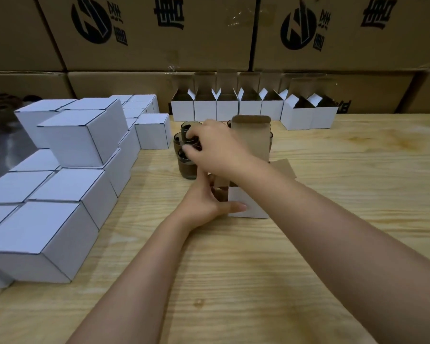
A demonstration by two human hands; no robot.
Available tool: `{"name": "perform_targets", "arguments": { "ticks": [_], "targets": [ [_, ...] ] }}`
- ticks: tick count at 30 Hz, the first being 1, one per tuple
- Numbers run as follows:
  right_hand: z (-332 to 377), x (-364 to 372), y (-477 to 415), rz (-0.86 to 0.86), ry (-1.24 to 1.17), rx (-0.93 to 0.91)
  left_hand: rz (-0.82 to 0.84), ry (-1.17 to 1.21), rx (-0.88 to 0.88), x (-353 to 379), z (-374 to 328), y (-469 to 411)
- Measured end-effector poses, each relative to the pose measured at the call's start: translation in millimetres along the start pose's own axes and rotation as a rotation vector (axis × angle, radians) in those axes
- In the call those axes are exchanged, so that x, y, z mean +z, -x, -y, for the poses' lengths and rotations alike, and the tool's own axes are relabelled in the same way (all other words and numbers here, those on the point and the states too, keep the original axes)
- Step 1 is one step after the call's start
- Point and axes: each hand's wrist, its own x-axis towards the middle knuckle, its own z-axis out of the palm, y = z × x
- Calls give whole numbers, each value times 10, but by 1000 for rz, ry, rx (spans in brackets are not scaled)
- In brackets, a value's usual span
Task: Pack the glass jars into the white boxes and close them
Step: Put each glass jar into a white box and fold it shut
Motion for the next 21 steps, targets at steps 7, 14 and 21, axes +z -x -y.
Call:
{"name": "perform_targets", "arguments": {
  "ticks": [7, 14, 21],
  "targets": [
    [-60, 231, -397, 477, 23, 146, 4, -26, 12, -13, 13, -21],
    [-90, 327, -374, 491, -24, 130, 8, -93, 3, -19, 68, -39],
    [-34, 313, -317, 320, 25, -20, -5, -120, -9, -24, 46, -24]
  ]
}}
